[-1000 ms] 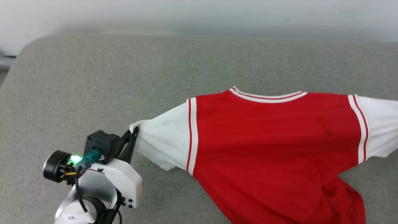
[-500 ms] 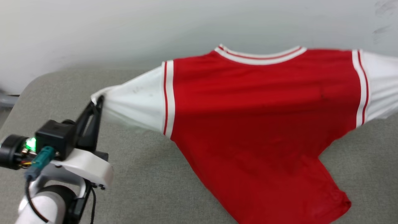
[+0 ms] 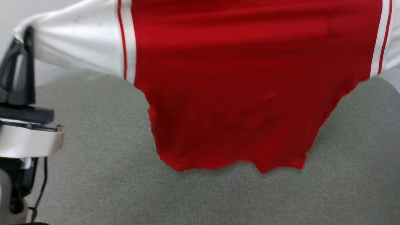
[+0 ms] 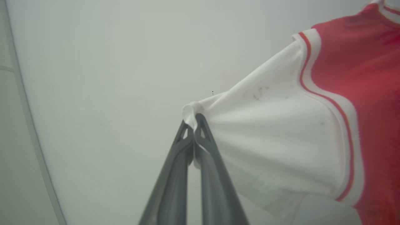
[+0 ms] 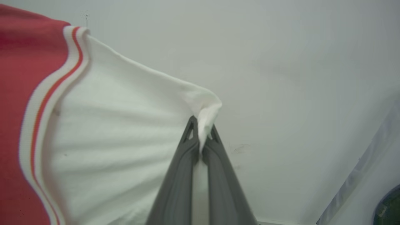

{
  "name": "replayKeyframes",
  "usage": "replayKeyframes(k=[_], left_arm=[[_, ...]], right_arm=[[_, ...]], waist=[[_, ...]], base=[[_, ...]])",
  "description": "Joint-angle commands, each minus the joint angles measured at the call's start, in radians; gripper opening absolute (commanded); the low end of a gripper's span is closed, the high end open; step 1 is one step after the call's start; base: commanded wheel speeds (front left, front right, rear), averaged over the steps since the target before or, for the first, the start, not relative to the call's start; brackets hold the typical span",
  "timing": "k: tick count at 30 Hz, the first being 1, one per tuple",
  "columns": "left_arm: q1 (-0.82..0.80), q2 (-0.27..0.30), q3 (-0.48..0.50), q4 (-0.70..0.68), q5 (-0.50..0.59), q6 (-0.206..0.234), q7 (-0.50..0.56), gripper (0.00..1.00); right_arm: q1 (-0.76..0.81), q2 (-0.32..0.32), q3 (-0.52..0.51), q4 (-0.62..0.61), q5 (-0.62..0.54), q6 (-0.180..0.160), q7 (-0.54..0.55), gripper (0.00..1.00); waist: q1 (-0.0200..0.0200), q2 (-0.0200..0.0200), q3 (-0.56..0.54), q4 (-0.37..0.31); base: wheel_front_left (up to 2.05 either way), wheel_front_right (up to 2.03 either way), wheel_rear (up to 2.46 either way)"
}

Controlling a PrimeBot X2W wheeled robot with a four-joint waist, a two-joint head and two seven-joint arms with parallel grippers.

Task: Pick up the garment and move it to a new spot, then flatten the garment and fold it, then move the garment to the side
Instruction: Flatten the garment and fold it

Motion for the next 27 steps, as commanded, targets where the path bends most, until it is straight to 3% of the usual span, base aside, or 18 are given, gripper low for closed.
replayKeyframes(k=[1,12,18,27], left_arm=[[-0.021,0.008,0.018,-0.005,-0.008,0.002,-0.003,0.00],[-0.194,0.065,0.035,0.080,-0.053,-0.048,0.028,0.00],[-0.374,0.066,0.005,0.179,-0.069,-0.084,0.010,0.00],[-0.800,0.045,-0.076,0.433,-0.046,-0.154,-0.074,0.00]], right_arm=[[-0.027,0.008,-0.013,-0.011,-0.007,-0.002,-0.002,0.00],[-0.179,0.015,-0.007,0.018,-0.056,-0.002,-0.044,0.00],[-0.321,0.002,0.006,0.084,-0.086,-0.002,-0.084,0.00],[-0.670,-0.019,0.067,0.277,-0.157,-0.002,-0.172,0.00]], waist=[[0.0001,-0.0001,0.007,-0.003],[0.0001,-0.0001,0.139,-0.005],[0.0001,-0.0001,0.265,0.006],[0.0001,-0.0001,0.491,0.026]], base=[[0.00,0.00,0.00],[0.00,0.00,0.00],[0.00,0.00,0.00],[0.00,0.00,0.00]])
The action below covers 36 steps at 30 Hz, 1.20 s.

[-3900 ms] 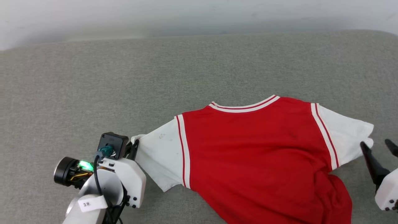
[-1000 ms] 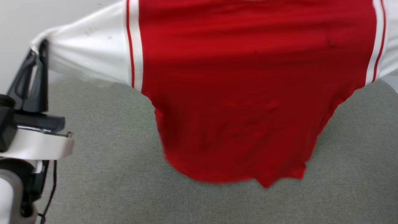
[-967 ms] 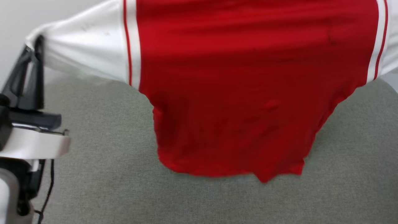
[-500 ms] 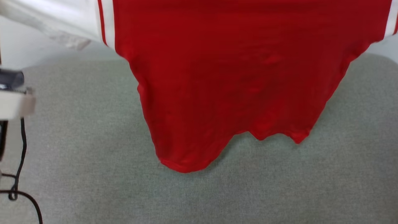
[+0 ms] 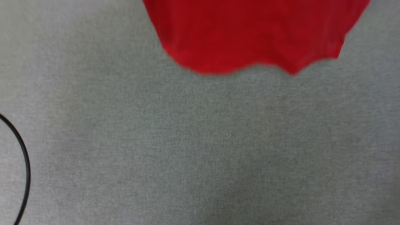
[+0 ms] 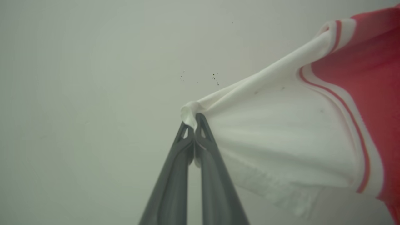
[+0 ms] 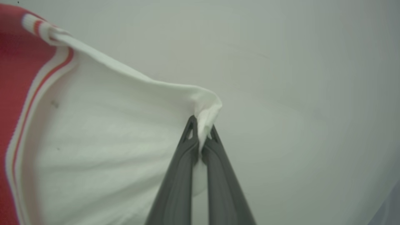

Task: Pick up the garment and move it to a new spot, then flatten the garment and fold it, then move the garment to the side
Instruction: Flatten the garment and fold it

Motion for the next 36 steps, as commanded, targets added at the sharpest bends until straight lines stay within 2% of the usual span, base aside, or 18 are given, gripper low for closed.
replayKeyframes(k=[1,4,8,12,18,23,27,30,31,36], left_arm=[[-0.044,0.000,0.005,0.018,0.003,0.001,-0.007,0.00],[-0.181,-0.011,-0.017,0.109,0.017,-0.011,-0.030,0.00],[-0.355,-0.029,-0.040,0.243,0.050,-0.006,-0.084,0.00],[-0.472,-0.063,-0.064,0.375,0.069,-0.004,-0.146,0.00],[-0.508,-0.112,-0.088,0.519,0.063,-0.014,-0.200,0.00],[-0.432,-0.153,-0.105,0.562,0.050,-0.024,-0.214,0.00],[-0.310,-0.190,-0.089,0.506,0.036,-0.023,-0.215,0.00],[-0.185,-0.210,-0.077,0.462,0.034,-0.018,-0.215,0.00],[-0.035,-0.226,-0.072,0.427,0.030,-0.020,-0.215,0.00],[0.212,-0.239,-0.060,0.384,0.024,-0.016,-0.215,0.00]], right_arm=[[-0.037,-0.003,0.001,0.018,-0.009,-0.002,-0.008,0.00],[-0.165,0.008,0.010,0.104,-0.035,-0.002,-0.044,0.00],[-0.325,0.034,0.003,0.224,-0.078,-0.002,-0.102,0.00],[-0.426,0.061,0.014,0.332,-0.122,-0.002,-0.160,0.00],[-0.460,0.098,0.035,0.465,-0.120,-0.002,-0.245,0.00],[-0.401,0.105,0.054,0.545,-0.091,-0.002,-0.291,0.00],[-0.314,0.092,0.091,0.586,-0.050,-0.002,-0.325,0.00],[-0.216,0.098,0.120,0.600,0.002,-0.002,-0.345,0.00],[-0.090,0.097,0.171,0.587,0.060,-0.002,-0.357,0.00],[0.123,0.079,0.278,0.536,0.153,-0.002,-0.354,0.00]], waist=[[-0.0003,0.0000,0.094,0.014],[-0.0003,0.0000,0.152,0.018],[-0.0003,0.0000,0.210,0.024],[-0.0003,0.0000,0.247,0.034],[-0.0003,0.0000,0.275,0.046],[-0.0003,0.0000,0.282,0.056],[-0.0003,0.0000,0.259,0.062],[-0.0003,0.0000,0.214,0.058],[-0.0003,0.0000,0.153,0.050],[-0.0003,0.0000,0.047,0.032]], base=[[0.00,0.00,0.00],[0.00,0.00,0.00],[0.00,0.00,0.00],[0.00,0.00,0.00],[0.00,0.00,0.00],[0.00,0.00,0.00],[0.00,0.00,0.00],[0.00,0.00,0.00],[0.00,0.00,0.00],[0.00,0.00,0.00]])
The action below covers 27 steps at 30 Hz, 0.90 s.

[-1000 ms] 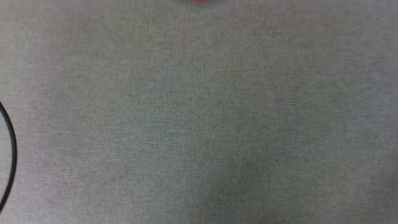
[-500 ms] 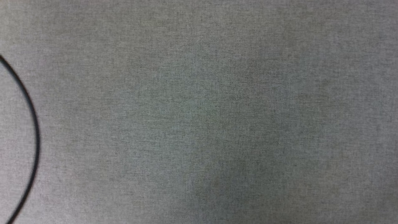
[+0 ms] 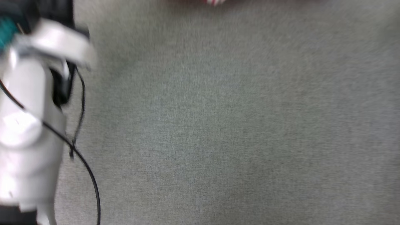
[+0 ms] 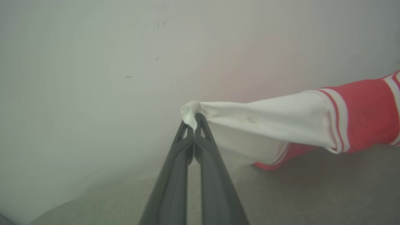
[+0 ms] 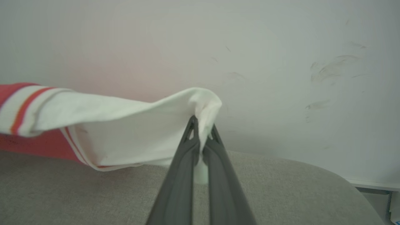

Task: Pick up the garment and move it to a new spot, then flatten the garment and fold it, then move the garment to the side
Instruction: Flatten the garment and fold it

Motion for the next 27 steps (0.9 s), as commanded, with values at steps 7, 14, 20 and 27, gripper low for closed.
replayKeyframes(k=[7,14,20,27], left_arm=[[0.294,0.024,-0.012,0.009,-0.013,-0.011,-0.005,0.00],[0.536,0.068,-0.090,0.017,-0.010,-0.031,0.024,0.00],[0.649,0.100,-0.105,0.006,-0.023,-0.031,0.051,0.00],[0.764,0.141,-0.128,-0.046,-0.073,-0.038,0.117,0.00]], right_arm=[[0.276,-0.077,0.126,-0.099,0.142,-0.002,0.050,0.00],[0.520,-0.159,0.222,-0.190,0.262,-0.002,0.089,0.00],[0.644,-0.214,0.288,-0.233,0.312,-0.002,0.158,0.00],[0.761,-0.278,0.329,-0.302,0.415,-0.002,0.285,0.00]], waist=[[0.0001,0.0000,-0.184,-0.030],[0.0001,0.0000,-0.309,-0.037],[0.0001,0.0000,-0.380,-0.050],[0.0001,0.0000,-0.440,-0.062]], base=[[0.00,0.00,0.00],[0.00,0.00,0.00],[0.00,0.00,0.00],[0.00,0.00,0.00]])
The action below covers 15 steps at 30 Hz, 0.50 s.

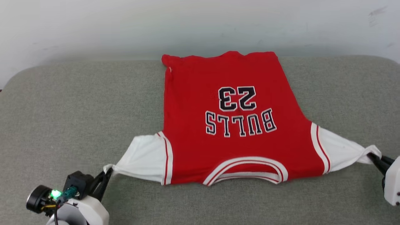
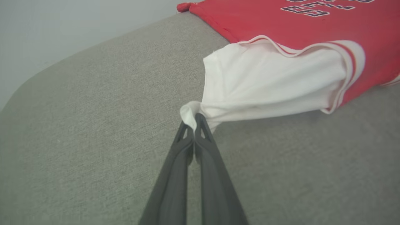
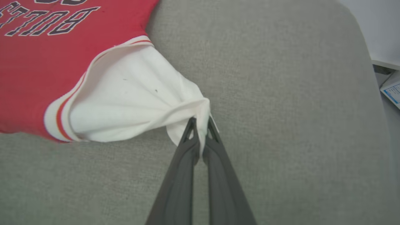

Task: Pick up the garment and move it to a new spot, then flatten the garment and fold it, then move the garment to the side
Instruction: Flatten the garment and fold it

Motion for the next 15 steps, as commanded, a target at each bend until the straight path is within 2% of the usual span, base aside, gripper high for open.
replayKeyframes(k=[1,8,15], left_arm=[[0.037,0.019,-0.001,-0.012,-0.019,0.000,0.020,0.00],[0.157,0.058,-0.024,-0.103,-0.090,-0.002,0.093,0.00],[0.235,0.086,-0.010,-0.221,-0.152,0.003,0.165,0.00]], right_arm=[[0.036,-0.033,-0.001,-0.010,0.027,-0.002,0.026,0.00],[0.140,-0.096,0.004,-0.100,0.098,-0.002,0.127,0.00],[0.249,-0.163,-0.044,-0.183,0.148,-0.003,0.198,0.00]], waist=[[0.0003,0.0000,-0.022,-0.007],[0.0003,0.0000,-0.045,-0.015],[0.0003,0.0000,-0.047,-0.009]], base=[[0.00,0.00,0.00],[0.00,0.00,0.00],[0.00,0.00,0.00]])
